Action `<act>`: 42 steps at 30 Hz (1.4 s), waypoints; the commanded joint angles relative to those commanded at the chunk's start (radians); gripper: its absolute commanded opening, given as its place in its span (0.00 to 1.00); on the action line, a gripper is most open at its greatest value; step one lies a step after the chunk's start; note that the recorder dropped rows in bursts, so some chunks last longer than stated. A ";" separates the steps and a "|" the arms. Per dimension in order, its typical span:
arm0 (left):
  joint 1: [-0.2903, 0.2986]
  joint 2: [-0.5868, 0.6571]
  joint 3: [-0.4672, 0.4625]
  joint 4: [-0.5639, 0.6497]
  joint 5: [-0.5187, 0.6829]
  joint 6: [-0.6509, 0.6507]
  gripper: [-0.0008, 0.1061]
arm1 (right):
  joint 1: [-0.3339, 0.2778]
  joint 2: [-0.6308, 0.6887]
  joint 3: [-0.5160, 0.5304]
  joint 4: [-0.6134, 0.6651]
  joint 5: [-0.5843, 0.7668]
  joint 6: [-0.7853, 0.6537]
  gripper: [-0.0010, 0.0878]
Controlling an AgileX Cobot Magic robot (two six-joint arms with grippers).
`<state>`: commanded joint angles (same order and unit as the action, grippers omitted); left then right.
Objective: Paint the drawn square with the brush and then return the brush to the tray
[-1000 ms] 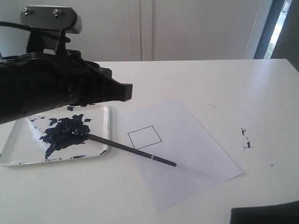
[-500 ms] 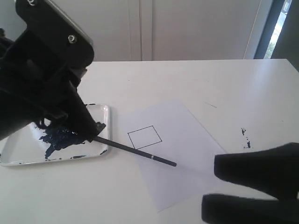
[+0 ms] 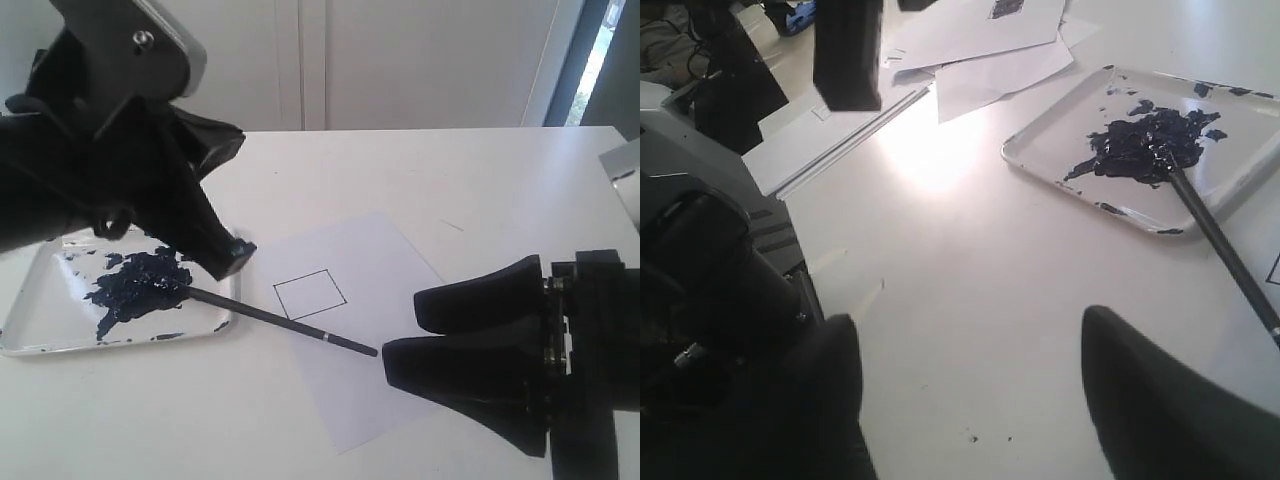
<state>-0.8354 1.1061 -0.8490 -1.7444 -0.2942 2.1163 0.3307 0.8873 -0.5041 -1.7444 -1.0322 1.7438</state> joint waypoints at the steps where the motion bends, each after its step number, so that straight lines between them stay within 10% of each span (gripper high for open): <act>1: 0.066 0.000 0.000 0.000 0.092 0.000 0.01 | 0.000 0.000 -0.003 0.000 -0.001 0.000 0.69; 23: 0.919 -0.001 0.111 0.000 0.276 -0.066 0.01 | 0.000 0.063 -0.012 0.000 0.041 -0.112 0.69; 42: 0.952 -0.343 0.362 0.000 0.131 -0.002 0.01 | 0.000 0.063 -0.012 0.000 0.004 -0.112 0.69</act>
<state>0.1164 0.7628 -0.4868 -1.7444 -0.1630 2.1148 0.3307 0.9508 -0.5156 -1.7444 -1.0280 1.6322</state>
